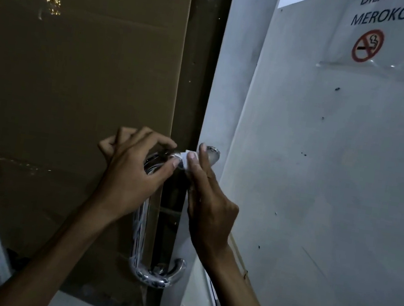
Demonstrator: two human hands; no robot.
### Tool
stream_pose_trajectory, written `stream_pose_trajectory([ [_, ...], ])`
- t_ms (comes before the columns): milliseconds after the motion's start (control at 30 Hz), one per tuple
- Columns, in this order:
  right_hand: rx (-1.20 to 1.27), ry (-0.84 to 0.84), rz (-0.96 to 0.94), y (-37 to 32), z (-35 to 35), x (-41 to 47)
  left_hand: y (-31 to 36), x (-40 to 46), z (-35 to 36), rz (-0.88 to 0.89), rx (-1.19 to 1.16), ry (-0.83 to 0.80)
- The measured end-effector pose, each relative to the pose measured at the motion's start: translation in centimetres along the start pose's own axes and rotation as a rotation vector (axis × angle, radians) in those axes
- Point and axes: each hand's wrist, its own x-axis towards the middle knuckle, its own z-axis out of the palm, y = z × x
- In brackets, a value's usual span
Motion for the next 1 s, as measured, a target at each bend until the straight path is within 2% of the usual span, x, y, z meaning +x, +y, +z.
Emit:
stream_pose_trajectory([
  [133, -0.018, 0.026, 0.123, 0.6, -0.6, 0.6, -0.1, 0.4, 0.0, -0.015, -0.051, -0.027],
  [333, -0.082, -0.121, -0.030, 0.2, -0.7, 1.5, -0.5, 0.5, 0.0, -0.038, -0.111, -0.067],
  [500, -0.111, -0.105, 0.008, 0.4, -1.3, 2.4, -1.2, 0.3, 0.1, -0.061, -0.192, -0.098],
  [667, -0.157, -0.207, -0.110, -1.4, -0.7, 2.7, -1.5, 0.0, 0.4, -0.132, -0.239, -0.073],
  [833, -0.212, -0.132, 0.009, 0.8, -1.9, 2.7, -1.3, 0.0, 0.5, -0.122, -0.251, -0.041],
  [1000, -0.176, -0.219, -0.099, -0.3, -1.1, 2.4, -1.4, -0.3, 1.0, -0.157, -0.224, -0.066],
])
